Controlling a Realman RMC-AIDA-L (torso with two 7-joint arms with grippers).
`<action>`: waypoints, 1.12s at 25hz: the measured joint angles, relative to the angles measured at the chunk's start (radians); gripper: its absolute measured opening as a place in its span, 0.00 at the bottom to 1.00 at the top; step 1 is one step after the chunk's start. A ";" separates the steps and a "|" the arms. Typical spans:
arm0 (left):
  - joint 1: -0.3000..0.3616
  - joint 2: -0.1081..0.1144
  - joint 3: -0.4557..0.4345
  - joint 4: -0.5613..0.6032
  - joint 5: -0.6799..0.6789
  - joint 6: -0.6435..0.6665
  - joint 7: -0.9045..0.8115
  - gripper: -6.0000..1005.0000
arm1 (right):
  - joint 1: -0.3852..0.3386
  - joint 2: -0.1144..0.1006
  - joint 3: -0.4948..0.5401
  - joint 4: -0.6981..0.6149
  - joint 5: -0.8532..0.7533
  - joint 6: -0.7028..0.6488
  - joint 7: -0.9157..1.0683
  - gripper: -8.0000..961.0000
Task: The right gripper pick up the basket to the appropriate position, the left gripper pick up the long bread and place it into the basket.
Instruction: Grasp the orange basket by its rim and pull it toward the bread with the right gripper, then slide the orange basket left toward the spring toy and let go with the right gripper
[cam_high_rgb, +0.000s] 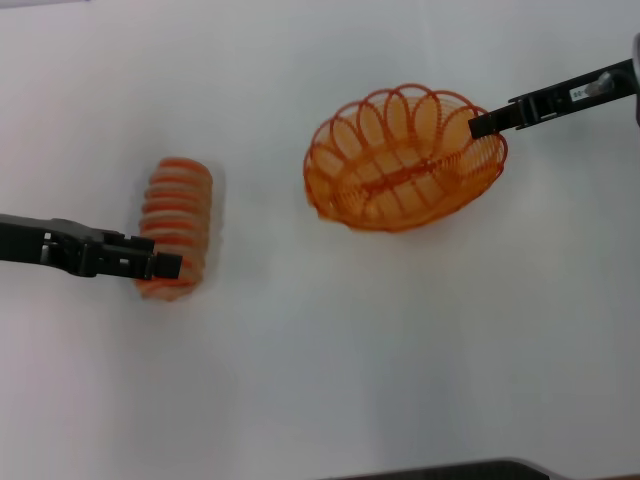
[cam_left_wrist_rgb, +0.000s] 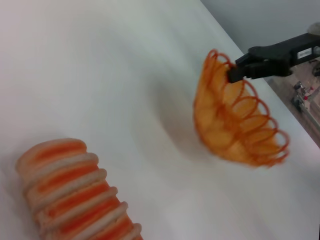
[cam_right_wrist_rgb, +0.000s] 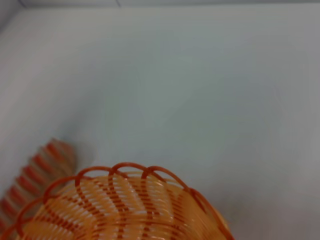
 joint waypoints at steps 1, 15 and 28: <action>0.001 0.000 0.000 0.001 0.000 -0.001 0.001 0.78 | -0.006 -0.001 0.006 0.001 0.014 -0.008 0.007 0.09; -0.011 0.001 0.000 0.008 -0.002 -0.028 0.005 0.78 | -0.040 0.017 0.060 0.123 0.058 0.097 0.090 0.11; -0.004 0.002 -0.001 0.008 -0.001 -0.028 0.007 0.78 | -0.070 0.023 0.066 0.087 0.115 0.087 0.075 0.43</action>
